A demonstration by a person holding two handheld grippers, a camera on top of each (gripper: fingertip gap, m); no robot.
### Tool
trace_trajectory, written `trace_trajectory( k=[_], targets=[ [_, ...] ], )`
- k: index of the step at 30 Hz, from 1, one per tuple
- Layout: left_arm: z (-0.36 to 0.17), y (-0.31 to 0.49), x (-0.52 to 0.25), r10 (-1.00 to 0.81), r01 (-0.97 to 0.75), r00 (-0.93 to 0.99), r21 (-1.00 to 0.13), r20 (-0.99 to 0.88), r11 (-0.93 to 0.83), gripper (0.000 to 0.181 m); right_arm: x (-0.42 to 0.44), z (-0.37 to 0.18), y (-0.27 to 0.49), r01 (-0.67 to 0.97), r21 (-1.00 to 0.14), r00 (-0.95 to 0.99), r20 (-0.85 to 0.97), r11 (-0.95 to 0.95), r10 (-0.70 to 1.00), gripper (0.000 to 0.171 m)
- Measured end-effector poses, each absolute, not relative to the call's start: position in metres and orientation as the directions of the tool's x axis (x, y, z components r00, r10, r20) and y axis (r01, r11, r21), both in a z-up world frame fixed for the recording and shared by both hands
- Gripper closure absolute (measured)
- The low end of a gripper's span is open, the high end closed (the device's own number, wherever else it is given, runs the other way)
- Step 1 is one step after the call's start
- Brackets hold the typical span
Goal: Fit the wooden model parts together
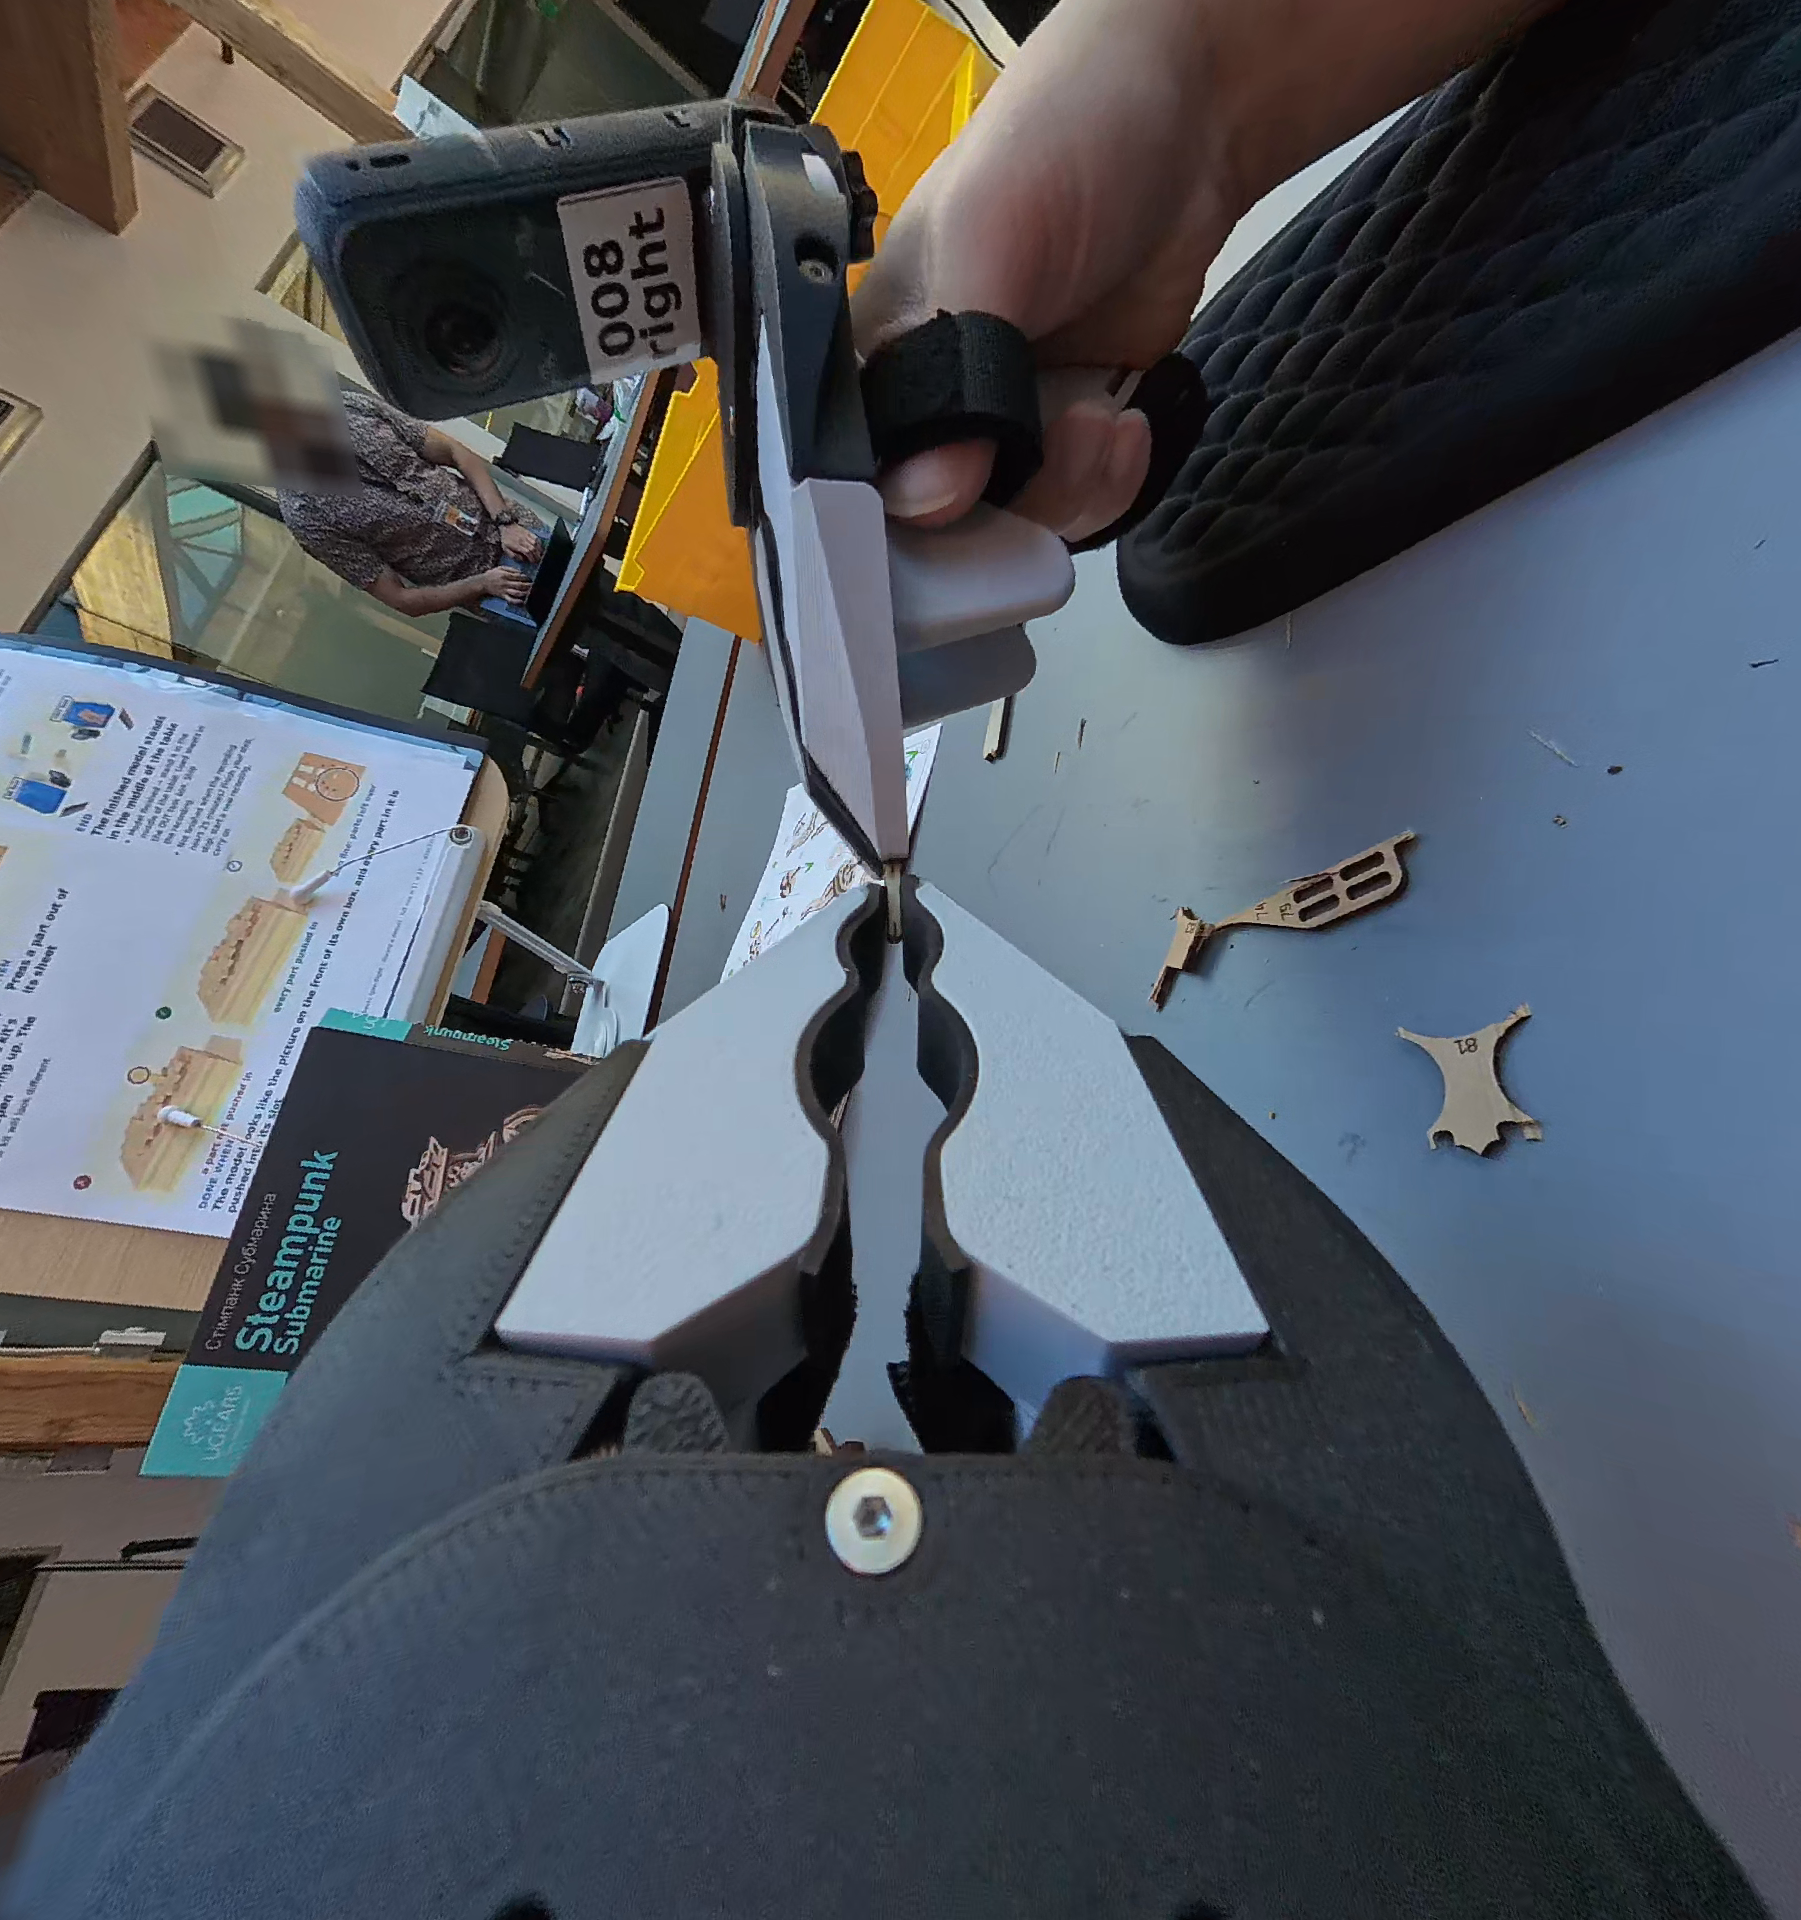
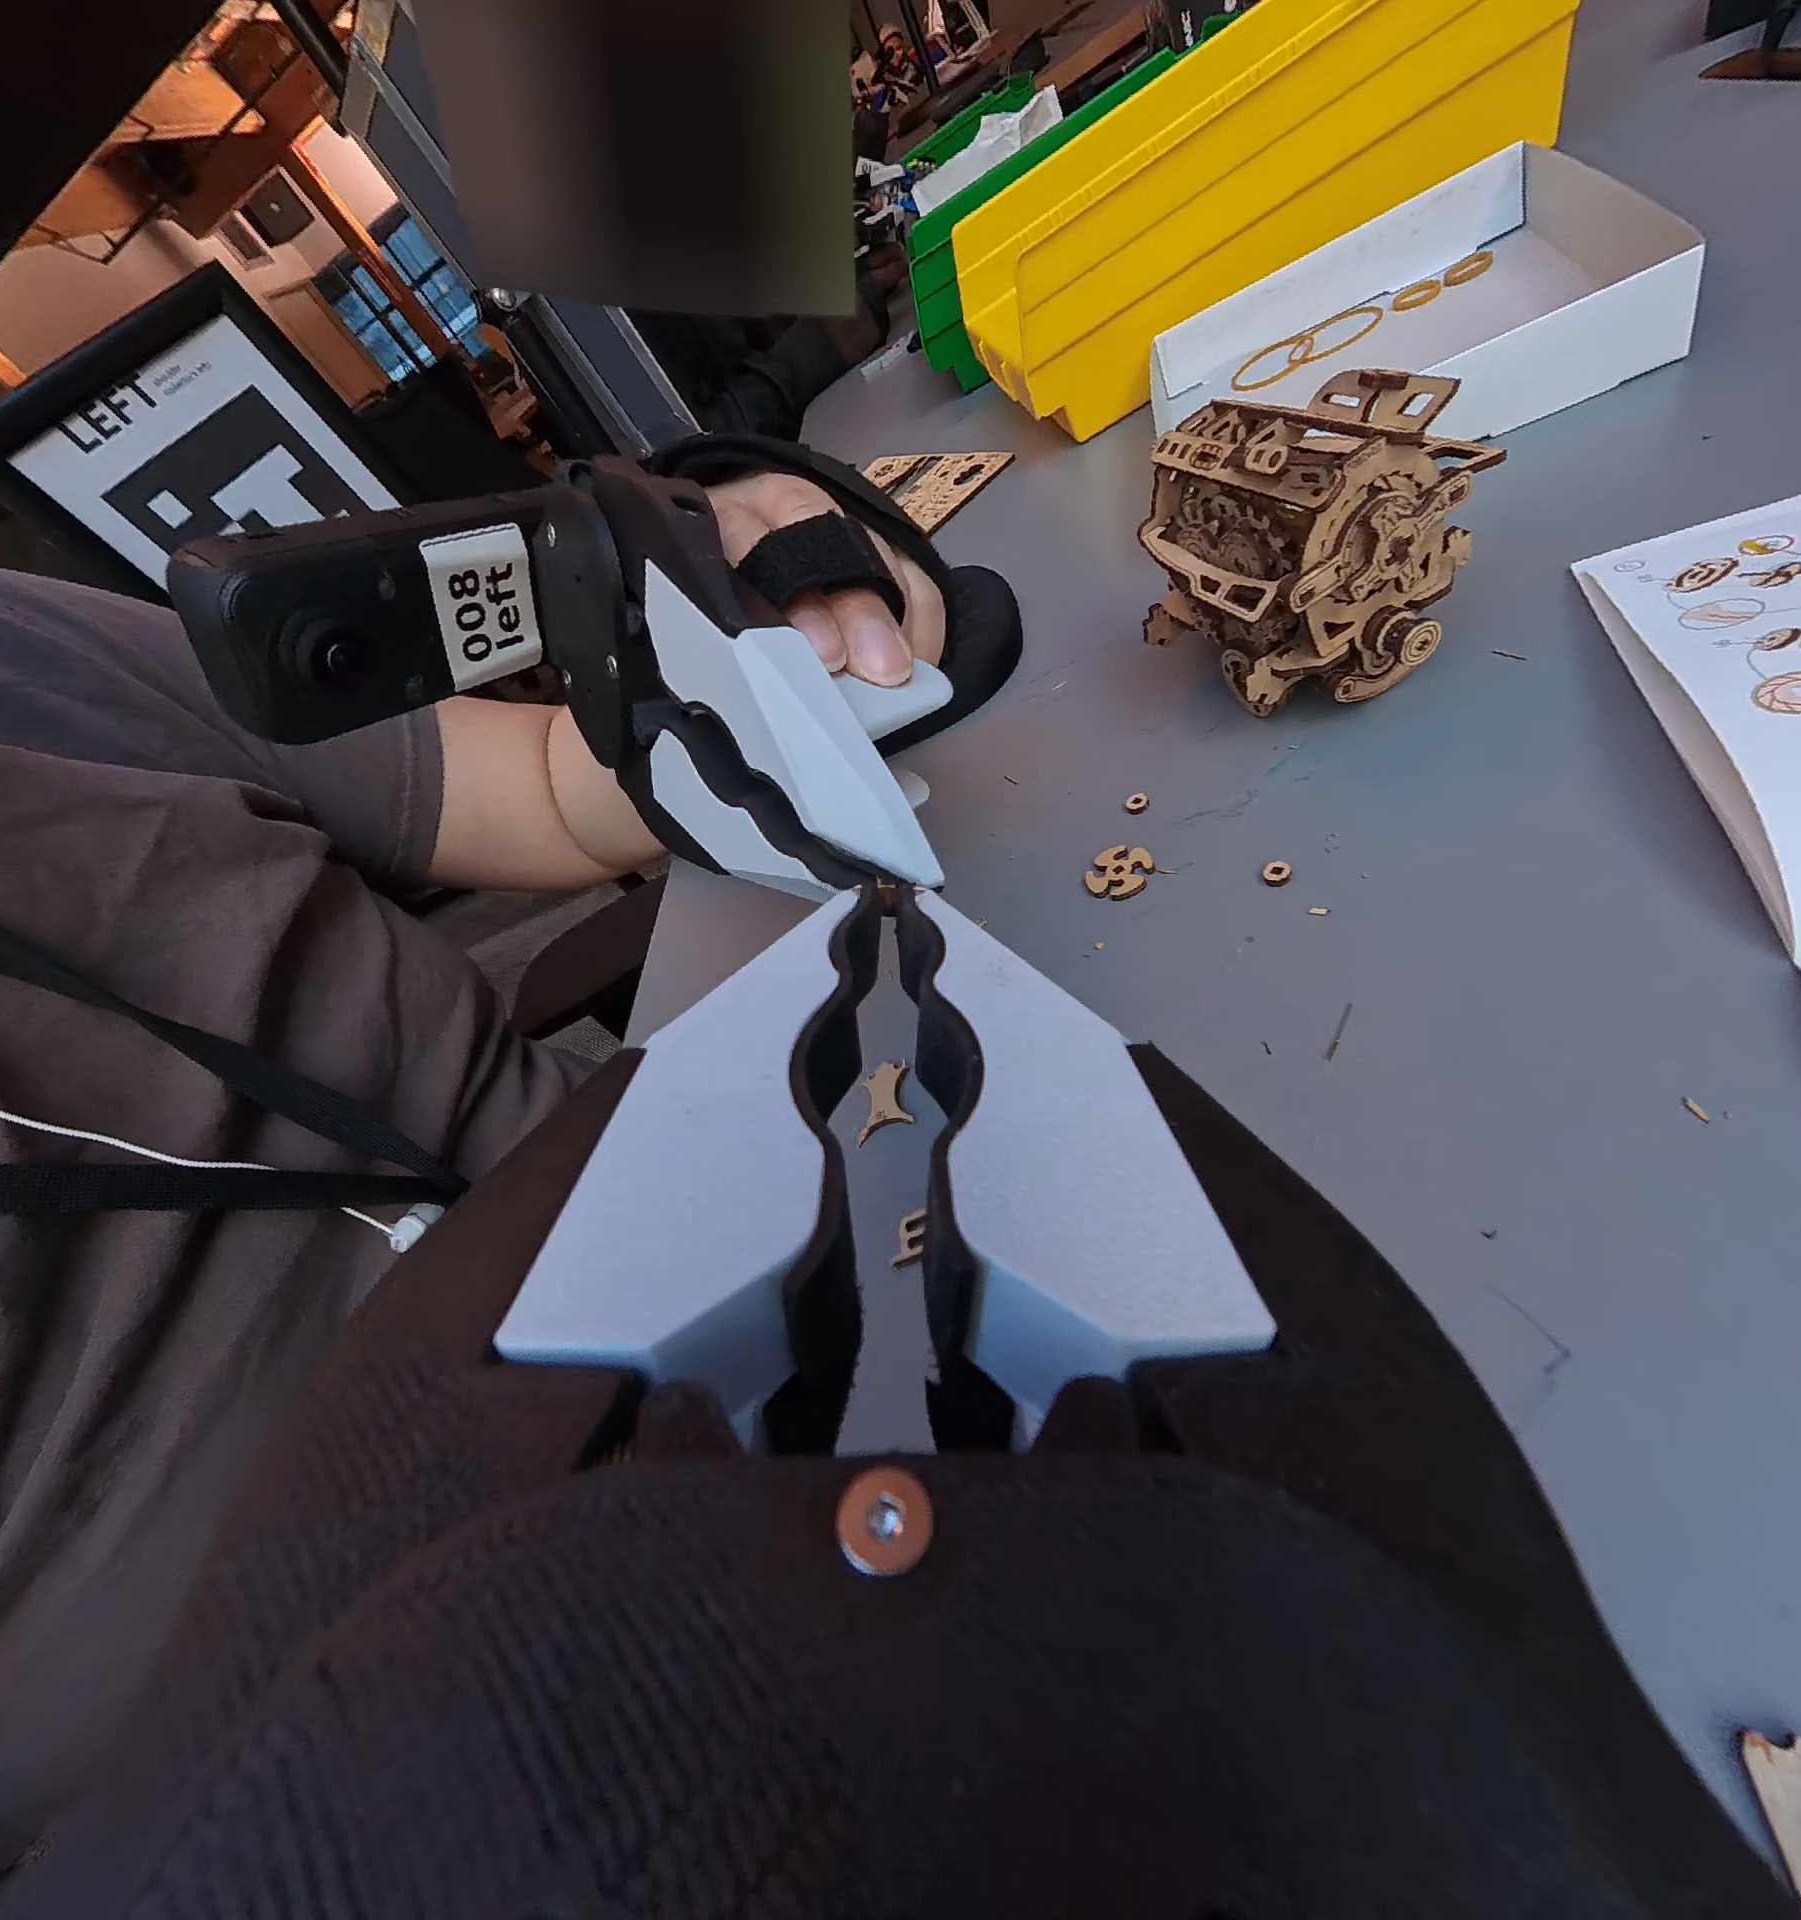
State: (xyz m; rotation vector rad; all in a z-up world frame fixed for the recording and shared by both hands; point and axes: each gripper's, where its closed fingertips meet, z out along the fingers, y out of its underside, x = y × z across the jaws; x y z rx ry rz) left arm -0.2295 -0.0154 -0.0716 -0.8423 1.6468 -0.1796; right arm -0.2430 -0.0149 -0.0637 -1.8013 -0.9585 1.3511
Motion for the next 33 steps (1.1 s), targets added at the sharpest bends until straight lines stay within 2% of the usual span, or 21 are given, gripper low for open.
trace_trajectory(
  k=[9, 33],
  targets=[
    [-0.063, -0.02, -0.23, -0.681, -0.36, -0.004, -0.635, -0.732, 0.684, 0.172, -0.243, -0.061, -0.016, 0.124, -0.839, 0.155, -0.511, -0.53, 0.845, 0.17],
    [-0.061, -0.018, -0.235, -0.677, -0.369, -0.009, -0.627, -0.736, 0.686, 0.181, -0.236, -0.057, -0.014, 0.09, -0.811, 0.13, -0.566, -0.578, 0.814, 0.17]
  ],
)
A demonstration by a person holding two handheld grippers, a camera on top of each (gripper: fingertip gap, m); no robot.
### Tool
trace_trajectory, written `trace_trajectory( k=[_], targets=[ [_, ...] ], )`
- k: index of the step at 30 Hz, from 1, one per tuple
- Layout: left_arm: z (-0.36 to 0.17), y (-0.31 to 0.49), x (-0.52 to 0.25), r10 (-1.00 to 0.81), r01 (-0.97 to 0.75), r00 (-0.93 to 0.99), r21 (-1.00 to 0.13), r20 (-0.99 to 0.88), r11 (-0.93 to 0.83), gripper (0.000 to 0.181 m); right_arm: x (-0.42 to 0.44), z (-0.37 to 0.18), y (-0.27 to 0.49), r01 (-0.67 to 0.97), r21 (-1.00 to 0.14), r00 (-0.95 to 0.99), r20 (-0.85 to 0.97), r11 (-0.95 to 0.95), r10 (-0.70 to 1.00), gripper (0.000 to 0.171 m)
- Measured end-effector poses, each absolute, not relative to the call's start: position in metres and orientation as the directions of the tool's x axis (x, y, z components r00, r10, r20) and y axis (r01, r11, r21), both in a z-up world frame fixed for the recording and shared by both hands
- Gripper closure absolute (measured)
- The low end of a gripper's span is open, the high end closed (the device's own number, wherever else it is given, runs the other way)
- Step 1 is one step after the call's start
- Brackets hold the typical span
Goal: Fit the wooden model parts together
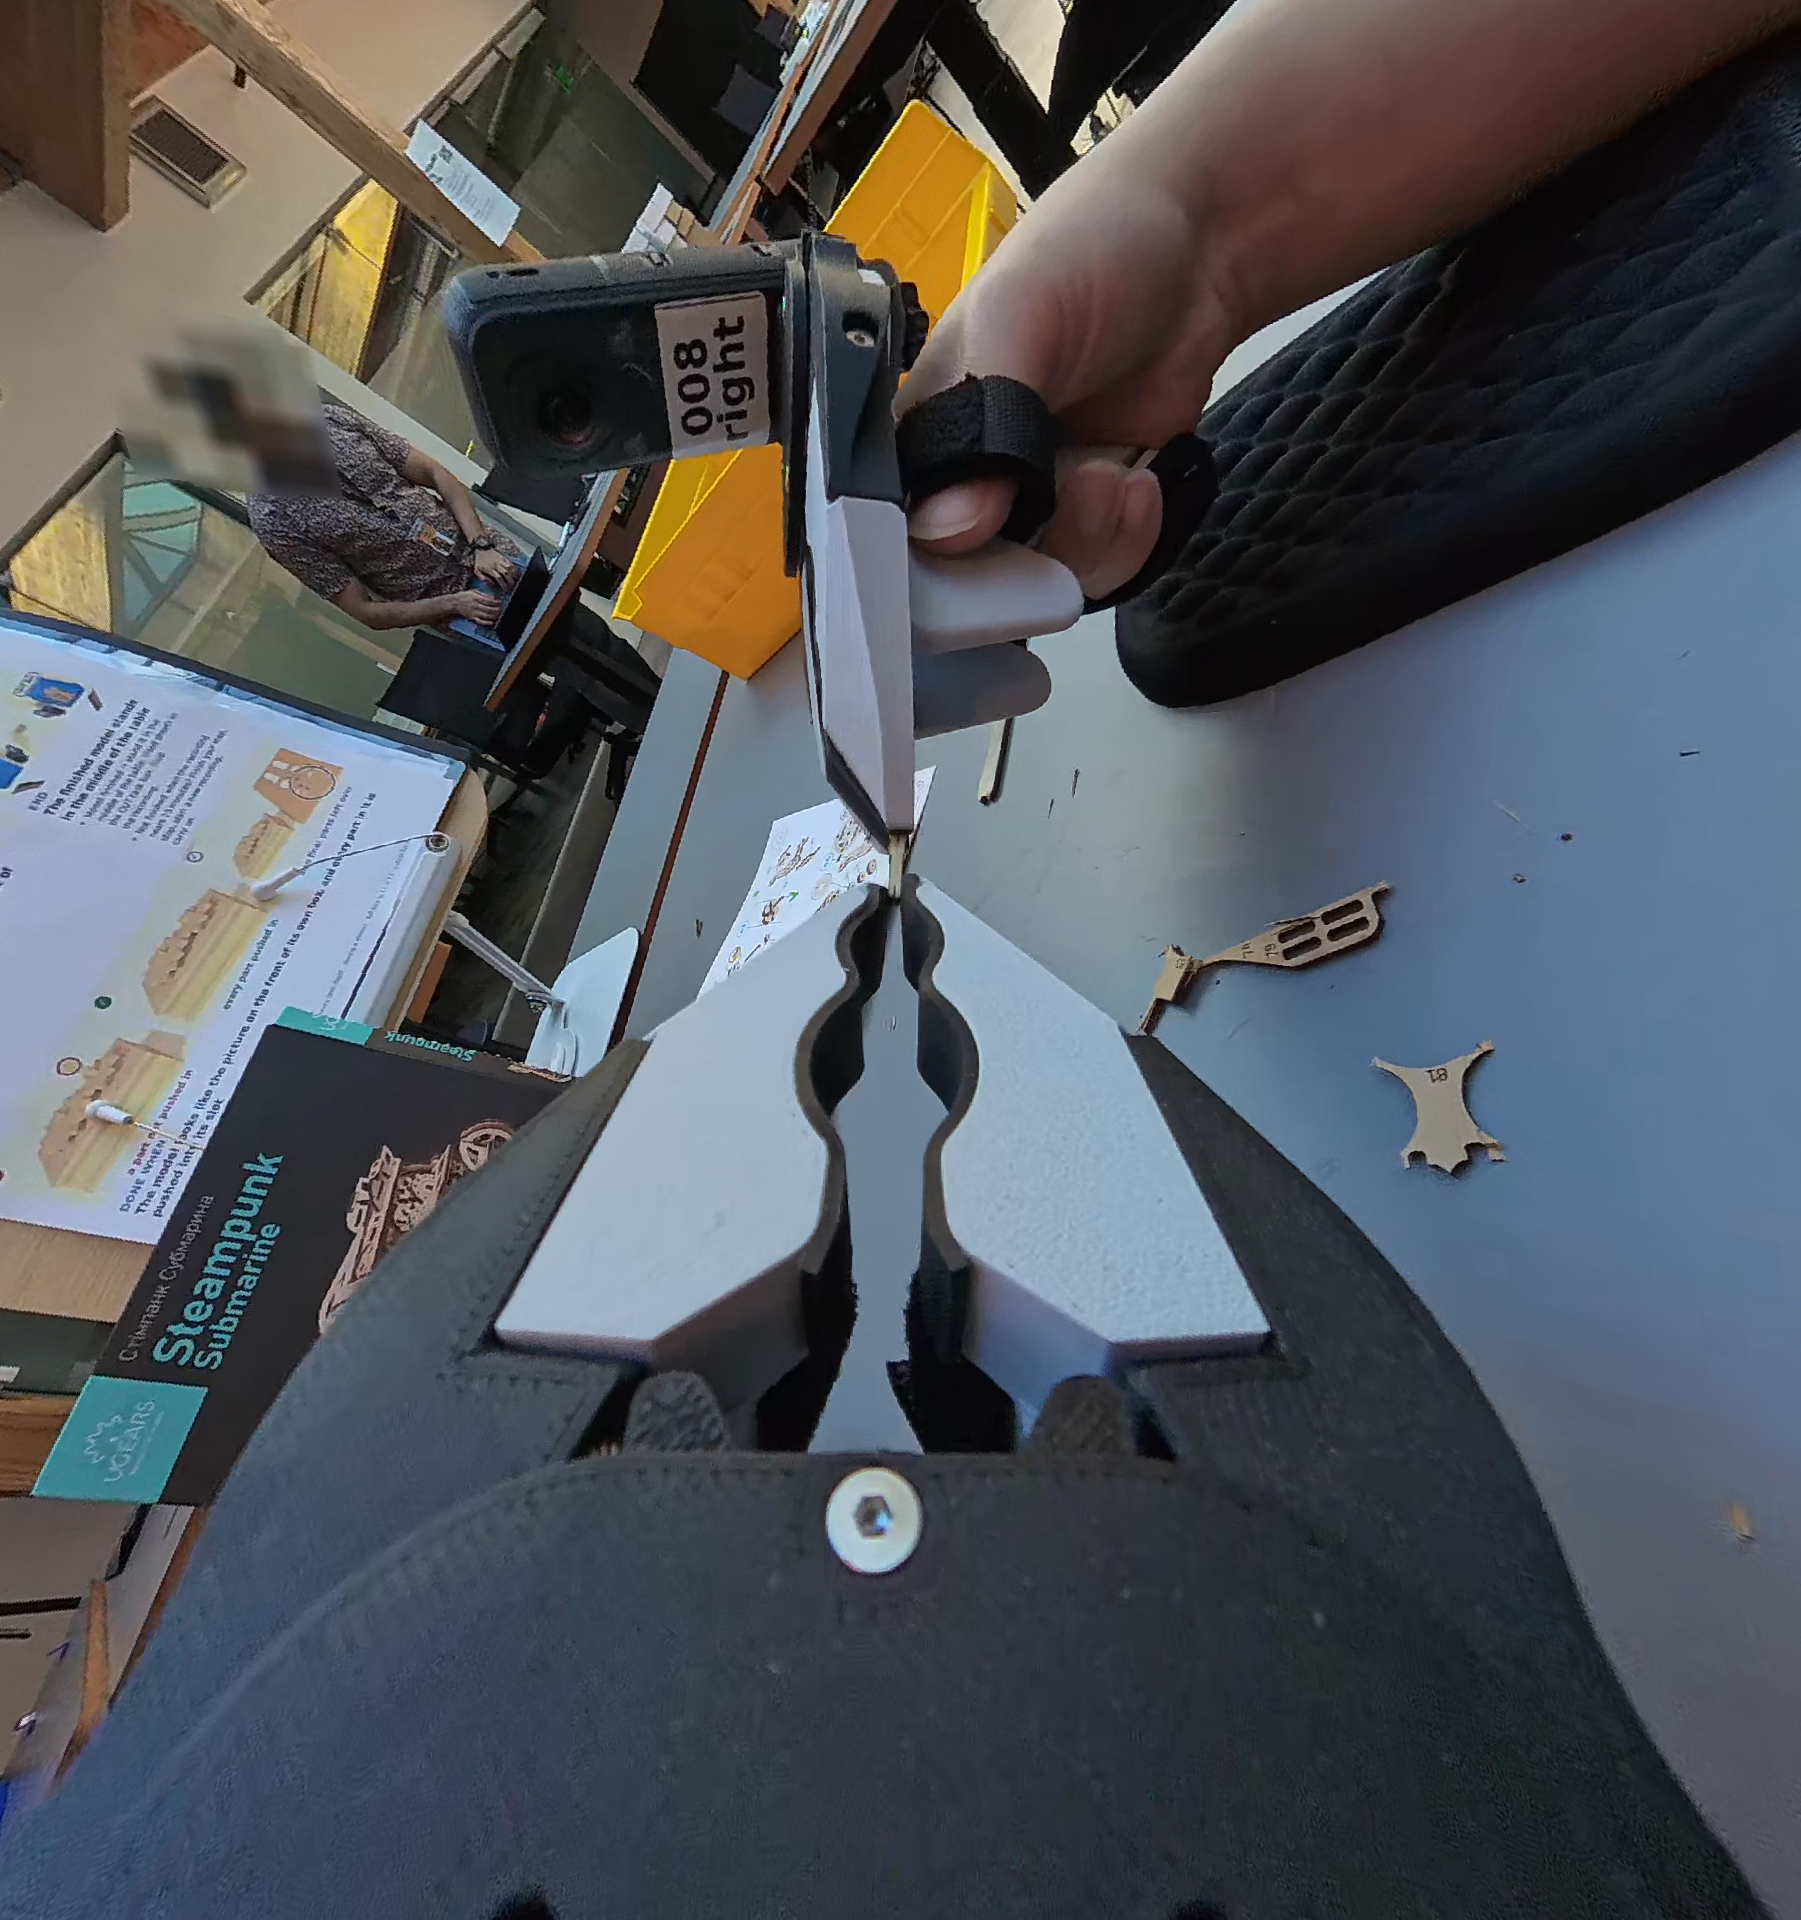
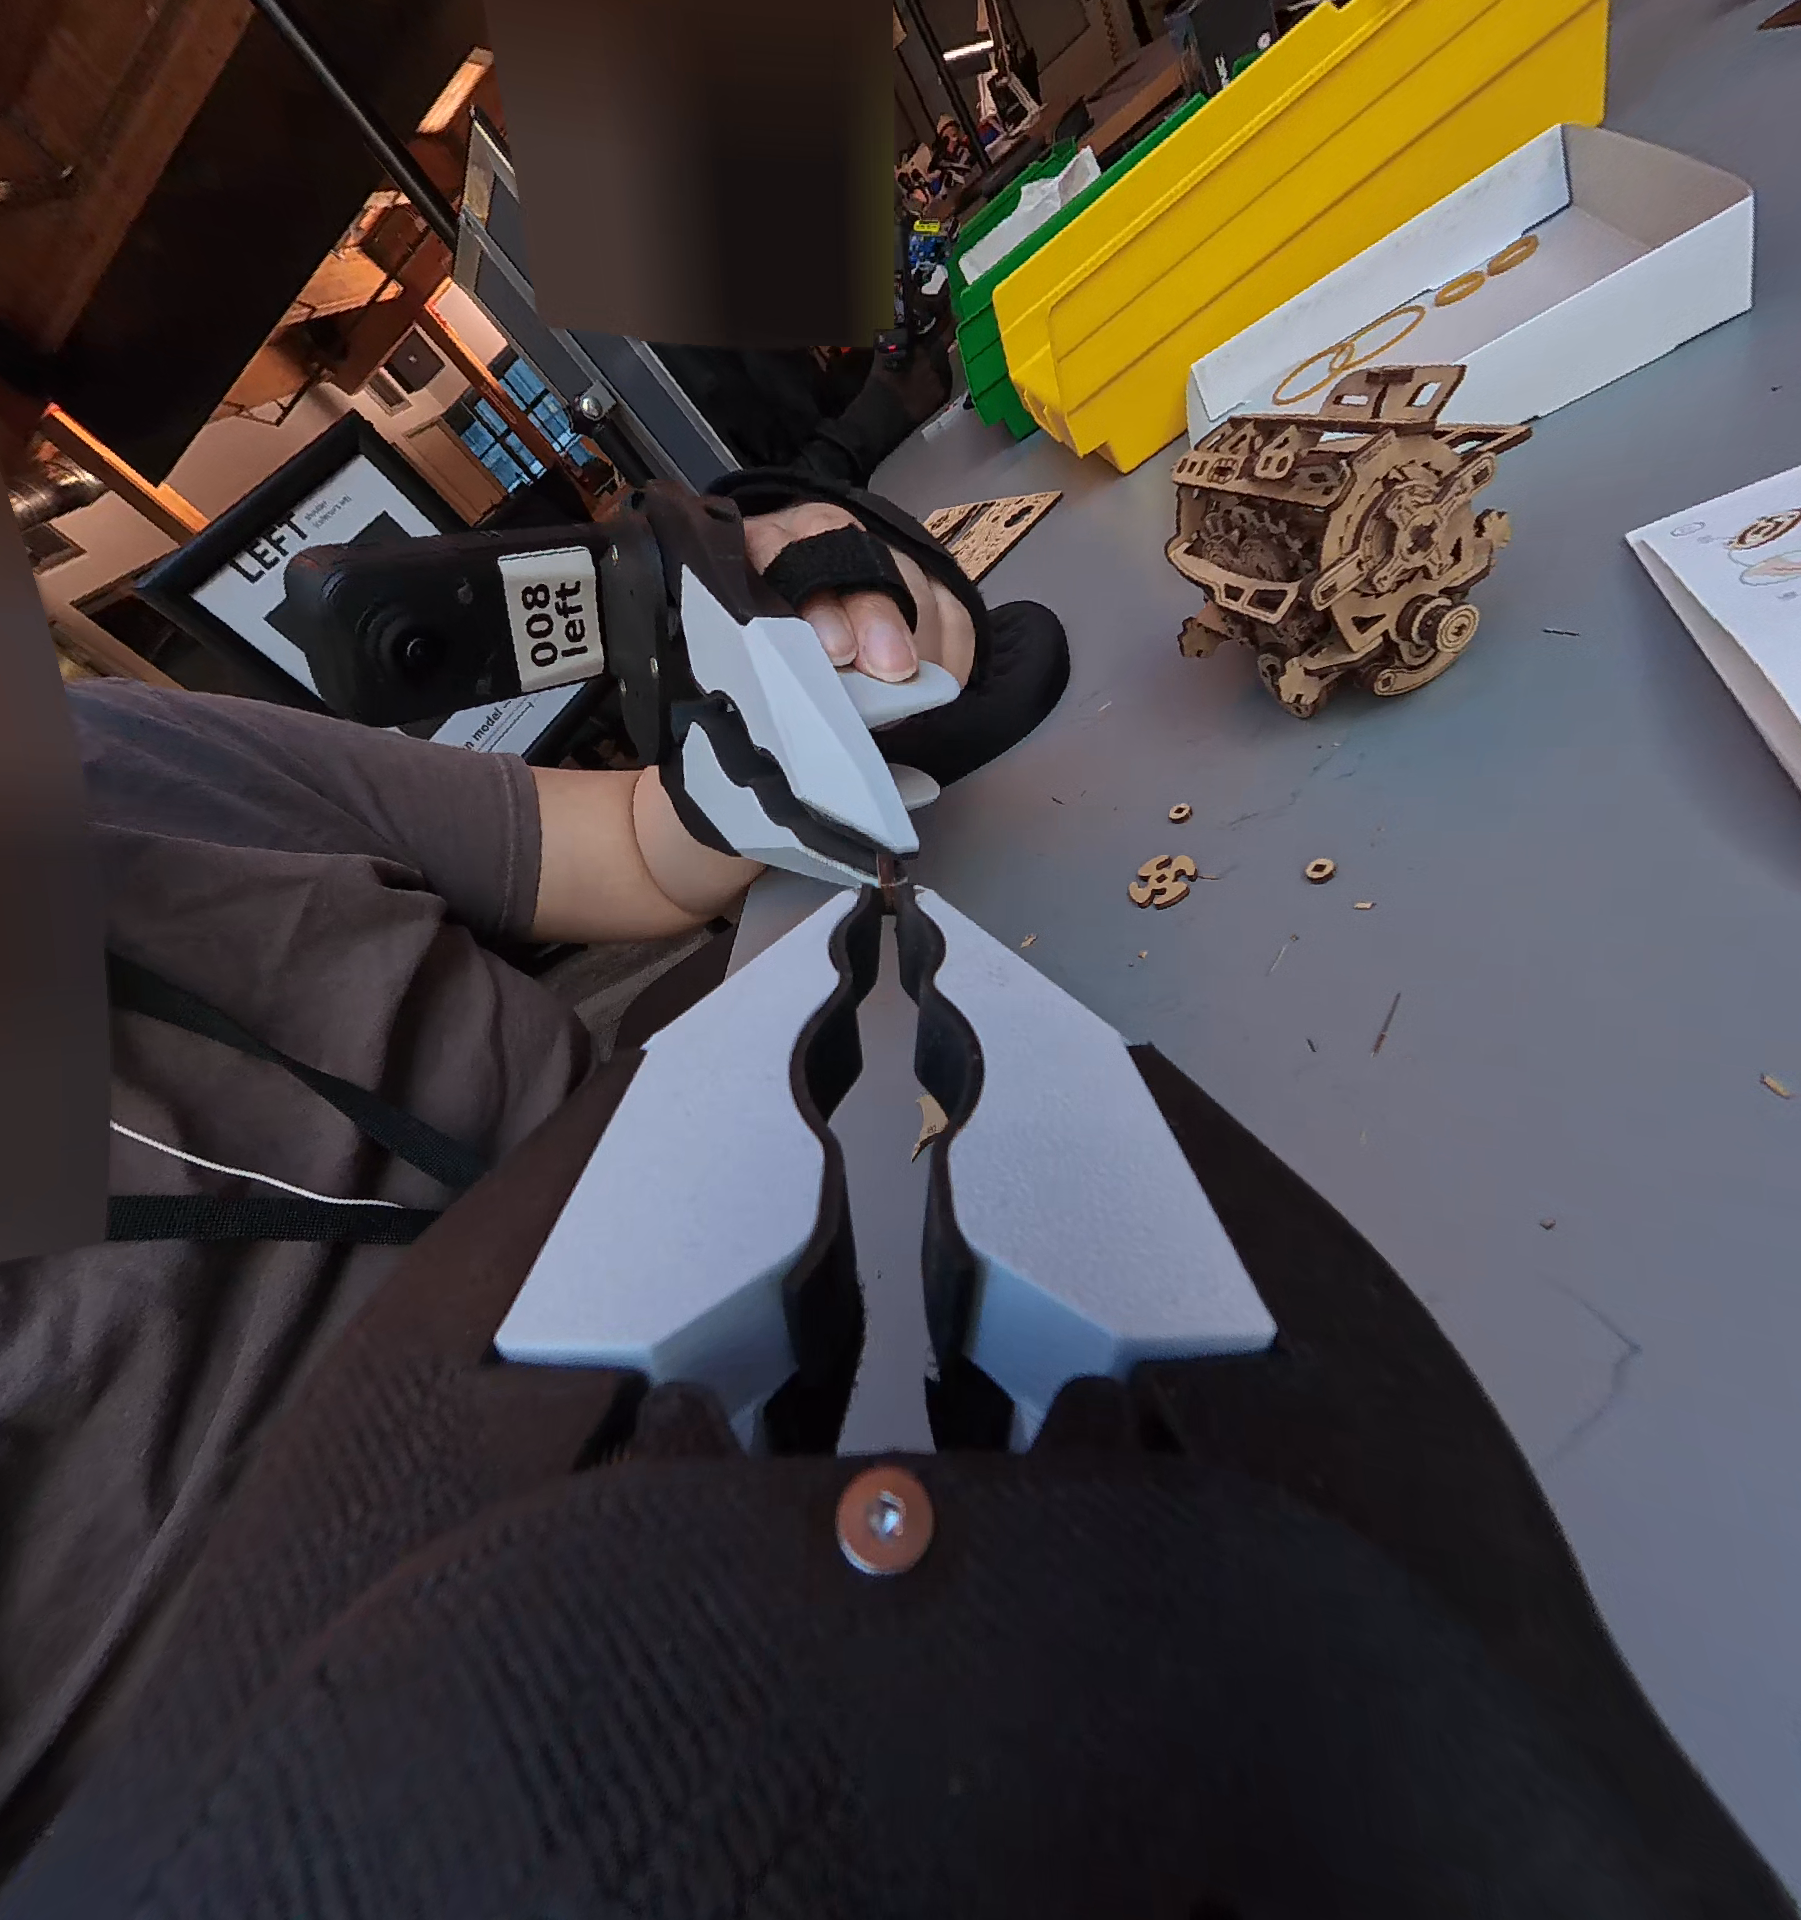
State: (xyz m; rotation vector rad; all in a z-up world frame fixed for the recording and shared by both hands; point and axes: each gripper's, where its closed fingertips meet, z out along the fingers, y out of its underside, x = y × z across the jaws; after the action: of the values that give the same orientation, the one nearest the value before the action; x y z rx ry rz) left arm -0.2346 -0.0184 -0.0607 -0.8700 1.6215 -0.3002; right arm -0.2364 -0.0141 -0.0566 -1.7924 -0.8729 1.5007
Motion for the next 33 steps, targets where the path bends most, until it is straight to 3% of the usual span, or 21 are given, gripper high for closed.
trace_trajectory(
  k=[7, 11, 33],
  targets=[
    [-0.072, -0.018, -0.232, -0.729, -0.395, -0.035, -0.66, -0.684, 0.639, 0.172, -0.237, -0.065, -0.011, 0.095, -0.788, 0.148, -0.593, -0.608, 0.792, 0.17],
    [-0.078, -0.018, -0.23, -0.693, -0.423, -0.048, -0.614, -0.719, 0.666, 0.18, -0.242, -0.072, -0.015, 0.134, -0.781, 0.147, -0.593, -0.61, 0.792, 0.17],
    [-0.077, -0.006, -0.235, -0.674, -0.476, -0.023, -0.584, -0.739, 0.657, 0.181, -0.223, -0.077, 0.0, 0.096, -0.743, 0.182, -0.641, -0.662, 0.746, 0.17]
  ],
)
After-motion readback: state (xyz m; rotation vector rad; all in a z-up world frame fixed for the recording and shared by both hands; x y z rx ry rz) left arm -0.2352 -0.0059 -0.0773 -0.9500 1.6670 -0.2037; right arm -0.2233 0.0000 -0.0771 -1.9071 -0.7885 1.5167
